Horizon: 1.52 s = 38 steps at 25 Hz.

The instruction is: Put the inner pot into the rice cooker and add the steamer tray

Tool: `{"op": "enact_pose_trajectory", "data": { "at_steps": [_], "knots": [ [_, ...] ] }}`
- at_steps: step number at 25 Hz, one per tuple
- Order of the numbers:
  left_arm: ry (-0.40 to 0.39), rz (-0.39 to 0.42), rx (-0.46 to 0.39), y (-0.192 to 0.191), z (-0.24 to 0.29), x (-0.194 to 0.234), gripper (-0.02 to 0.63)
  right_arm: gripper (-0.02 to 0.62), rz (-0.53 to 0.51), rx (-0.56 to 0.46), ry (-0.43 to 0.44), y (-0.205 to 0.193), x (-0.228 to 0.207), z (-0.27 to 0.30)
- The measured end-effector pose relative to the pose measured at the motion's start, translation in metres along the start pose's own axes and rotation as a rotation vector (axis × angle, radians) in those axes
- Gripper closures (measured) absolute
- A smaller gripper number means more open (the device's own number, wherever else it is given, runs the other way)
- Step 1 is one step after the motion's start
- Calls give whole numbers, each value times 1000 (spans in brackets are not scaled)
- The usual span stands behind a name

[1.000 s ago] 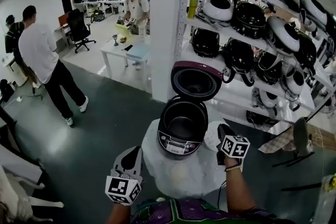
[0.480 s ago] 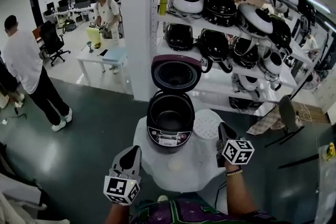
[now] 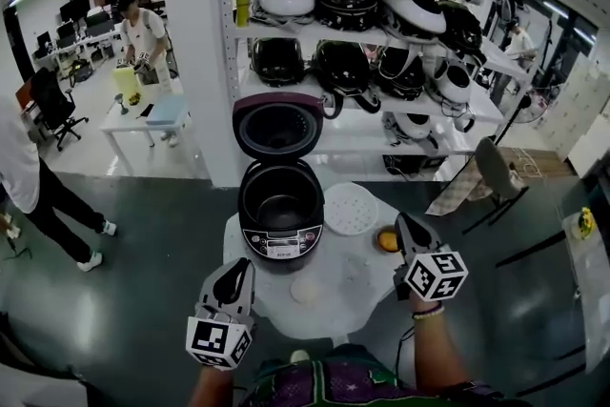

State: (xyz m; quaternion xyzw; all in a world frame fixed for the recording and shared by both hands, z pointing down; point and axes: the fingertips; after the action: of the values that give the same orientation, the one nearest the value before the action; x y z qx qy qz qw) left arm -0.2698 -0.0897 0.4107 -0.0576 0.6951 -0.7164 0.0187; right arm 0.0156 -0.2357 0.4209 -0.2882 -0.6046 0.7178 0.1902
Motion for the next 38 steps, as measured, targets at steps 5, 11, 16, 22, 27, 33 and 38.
{"op": "enact_pose_trajectory", "data": {
  "at_steps": [5,11,16,22,27,33,38],
  "knots": [
    [-85,15,-15,5,12,-18,564,589,-4,-16,-69,13,-17,-28],
    [-172,8,-1,3,33,-35,416,589,-19,-33,-104,25,-27,-46],
    [-200,77,-11,5,46,-57,202,589,-15,-47,-105,31,-30,-59],
    [-248,118,-3,5,66,-81,173,589,-6,-54,-89,31,-36,-65],
    [-339,258,33,-17,89,-117,173,589,0,-32,-59,24,-53,-66],
    [-387,301,141,-64,123,-153,173,589,30,-19,-22,13,-85,-65],
    [-390,383,210,-99,157,-186,173,589,70,-1,14,1,-122,-64]
  ]
}}
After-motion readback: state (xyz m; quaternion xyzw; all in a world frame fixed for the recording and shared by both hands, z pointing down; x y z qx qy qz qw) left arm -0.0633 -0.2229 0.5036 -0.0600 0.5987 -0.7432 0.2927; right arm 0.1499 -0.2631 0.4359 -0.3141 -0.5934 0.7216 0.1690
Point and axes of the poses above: the fingertips, and each gripper's own axes: z forward along the fingers, x to its left, y out of its top, and after that the axes turned 10 degrees about y, right-handed
